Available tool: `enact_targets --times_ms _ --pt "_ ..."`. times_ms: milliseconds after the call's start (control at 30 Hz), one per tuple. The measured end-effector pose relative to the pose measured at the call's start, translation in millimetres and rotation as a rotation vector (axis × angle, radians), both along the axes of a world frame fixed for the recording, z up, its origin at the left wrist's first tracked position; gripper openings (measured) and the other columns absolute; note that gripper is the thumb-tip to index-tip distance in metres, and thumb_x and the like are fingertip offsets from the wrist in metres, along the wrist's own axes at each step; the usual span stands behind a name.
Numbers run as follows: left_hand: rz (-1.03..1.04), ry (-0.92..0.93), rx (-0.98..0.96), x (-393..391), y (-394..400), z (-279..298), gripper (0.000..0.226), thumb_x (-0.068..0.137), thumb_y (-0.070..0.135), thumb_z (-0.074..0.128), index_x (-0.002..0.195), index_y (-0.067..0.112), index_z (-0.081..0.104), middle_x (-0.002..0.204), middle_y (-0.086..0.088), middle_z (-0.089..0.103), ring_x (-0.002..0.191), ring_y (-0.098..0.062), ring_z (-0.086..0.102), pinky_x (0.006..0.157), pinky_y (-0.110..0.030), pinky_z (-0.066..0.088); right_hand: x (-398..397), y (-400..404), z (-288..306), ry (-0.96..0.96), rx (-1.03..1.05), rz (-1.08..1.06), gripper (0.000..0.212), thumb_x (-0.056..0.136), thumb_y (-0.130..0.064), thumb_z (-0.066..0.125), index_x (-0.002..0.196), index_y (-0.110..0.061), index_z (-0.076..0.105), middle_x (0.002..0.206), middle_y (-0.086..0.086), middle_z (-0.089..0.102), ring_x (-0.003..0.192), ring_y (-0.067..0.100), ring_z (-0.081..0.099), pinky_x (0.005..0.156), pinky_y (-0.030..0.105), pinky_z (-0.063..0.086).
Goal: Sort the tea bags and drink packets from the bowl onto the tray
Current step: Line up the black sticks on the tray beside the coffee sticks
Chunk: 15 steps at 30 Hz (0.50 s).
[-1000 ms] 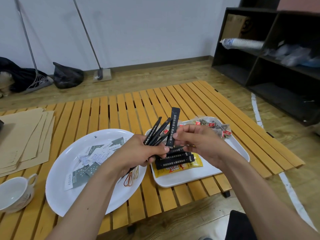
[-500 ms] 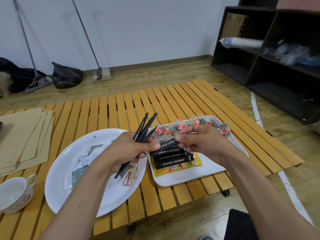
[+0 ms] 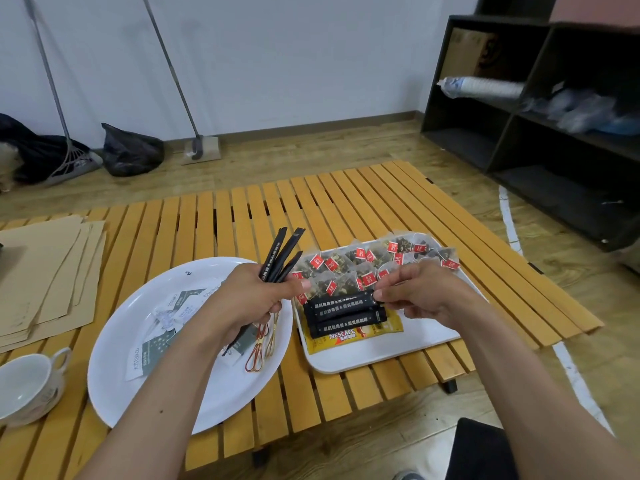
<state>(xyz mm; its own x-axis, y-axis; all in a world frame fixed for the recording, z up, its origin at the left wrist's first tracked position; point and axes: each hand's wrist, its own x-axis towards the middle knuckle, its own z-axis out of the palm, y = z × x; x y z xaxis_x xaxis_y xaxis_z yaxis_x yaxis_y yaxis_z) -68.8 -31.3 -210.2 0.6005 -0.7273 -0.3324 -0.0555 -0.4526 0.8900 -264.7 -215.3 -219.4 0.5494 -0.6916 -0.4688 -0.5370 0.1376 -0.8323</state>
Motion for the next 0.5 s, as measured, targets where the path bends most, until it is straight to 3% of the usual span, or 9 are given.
enact_targets --times_ms 133,233,367,500 --pt "-0.056 0.049 0.022 -3 -1 4 0.030 0.082 0.042 0.082 0.086 0.017 0.067 0.051 0.007 0.049 0.044 -0.008 0.040 0.046 -0.019 0.035 6 0 -7 0.047 -0.035 -0.010 0.017 0.076 -0.003 0.086 0.088 -0.005 0.074 0.075 0.007 0.076 0.061 0.014 0.069 0.047 0.022 0.046" --pt "-0.105 0.079 0.005 -2 0 2 0.036 0.081 0.039 0.083 0.099 0.012 0.070 0.056 0.005 0.049 0.051 -0.009 0.040 0.049 -0.021 0.035 5 1 -4 0.036 -0.061 -0.023 0.020 0.075 -0.004 0.087 0.088 -0.007 0.071 0.075 0.006 0.077 0.064 0.014 0.070 0.046 0.021 0.045" --pt "-0.198 0.071 -0.006 -6 0 3 0.030 0.084 0.033 0.082 0.101 0.011 0.070 0.059 0.003 0.047 0.054 -0.010 0.041 0.049 -0.020 0.034 7 10 7 -0.184 -0.222 -0.041 0.016 0.078 -0.015 0.086 0.086 -0.012 0.072 0.076 0.001 0.074 0.065 0.010 0.065 0.051 0.018 0.046" --pt "-0.313 0.105 0.002 -12 -1 7 0.031 0.086 0.035 0.079 0.105 0.012 0.071 0.064 0.001 0.054 0.052 -0.007 0.044 0.046 -0.017 0.034 20 35 14 -0.367 -0.210 0.227 0.020 0.084 -0.016 0.082 0.103 -0.018 0.077 0.093 0.002 0.078 0.073 0.006 0.067 0.060 0.022 0.050"
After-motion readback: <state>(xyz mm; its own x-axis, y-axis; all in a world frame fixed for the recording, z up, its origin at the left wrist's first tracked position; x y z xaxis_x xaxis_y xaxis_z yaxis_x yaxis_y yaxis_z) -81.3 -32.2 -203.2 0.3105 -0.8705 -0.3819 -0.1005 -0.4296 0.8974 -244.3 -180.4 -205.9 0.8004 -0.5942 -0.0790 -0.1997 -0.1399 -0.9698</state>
